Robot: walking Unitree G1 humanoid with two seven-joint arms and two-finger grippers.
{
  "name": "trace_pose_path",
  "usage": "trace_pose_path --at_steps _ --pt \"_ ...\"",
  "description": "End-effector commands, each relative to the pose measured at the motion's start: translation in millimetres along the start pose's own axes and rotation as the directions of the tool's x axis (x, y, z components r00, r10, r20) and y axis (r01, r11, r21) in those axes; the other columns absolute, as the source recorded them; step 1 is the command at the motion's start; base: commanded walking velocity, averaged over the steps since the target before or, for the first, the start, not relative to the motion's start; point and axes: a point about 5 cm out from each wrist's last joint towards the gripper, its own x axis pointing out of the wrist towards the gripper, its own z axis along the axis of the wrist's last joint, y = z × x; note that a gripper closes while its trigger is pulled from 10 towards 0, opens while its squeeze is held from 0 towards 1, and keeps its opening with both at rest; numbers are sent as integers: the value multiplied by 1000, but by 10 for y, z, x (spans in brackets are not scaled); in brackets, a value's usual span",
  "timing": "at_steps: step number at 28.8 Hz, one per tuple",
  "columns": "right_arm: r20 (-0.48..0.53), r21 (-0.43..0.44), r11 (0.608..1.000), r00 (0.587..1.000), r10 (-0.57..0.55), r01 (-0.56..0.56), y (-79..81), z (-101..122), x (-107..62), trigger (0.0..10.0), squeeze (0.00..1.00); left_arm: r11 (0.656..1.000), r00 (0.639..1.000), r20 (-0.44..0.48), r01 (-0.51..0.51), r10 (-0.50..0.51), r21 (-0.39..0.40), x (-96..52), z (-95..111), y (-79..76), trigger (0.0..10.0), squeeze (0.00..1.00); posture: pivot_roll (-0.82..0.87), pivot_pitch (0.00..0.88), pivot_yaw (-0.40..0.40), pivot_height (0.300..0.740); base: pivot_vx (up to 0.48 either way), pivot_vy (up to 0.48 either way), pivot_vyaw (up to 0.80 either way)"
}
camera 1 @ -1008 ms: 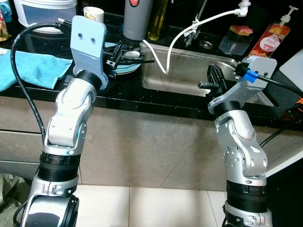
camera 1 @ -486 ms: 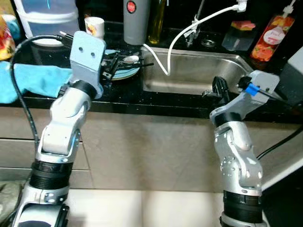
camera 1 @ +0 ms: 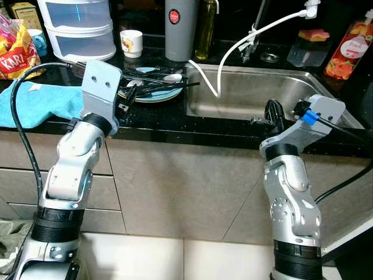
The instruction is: Kitchen organization
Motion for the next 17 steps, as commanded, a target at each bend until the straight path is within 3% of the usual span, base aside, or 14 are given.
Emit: trace_pose_path --at_steps 1,7,14,17 --pt "1 -18 1000 1000 -2 2 5 -10 -6 10000 0 999 999 -33 37 -36 28 -20 -36 -20 10000 0 273 0 8 740 0 0 0" --pt "9 -36 999 1000 -21 21 -47 14 -20 10000 0 990 994 -74 91 -83 111 96 -5 25 10000 0 264 0 9 740 0 0 0" --pt "4 -26 1000 1000 -9 9 -6 -19 2 10000 0 980 994 -71 100 -89 172 128 46 31 10000 0 273 0 -3 740 0 0 0" --pt "5 -18 1000 1000 5 -5 35 -20 24 10000 0 983 995 -60 86 -77 160 126 46 30 10000 0 272 0 -5 740 0 0 0"
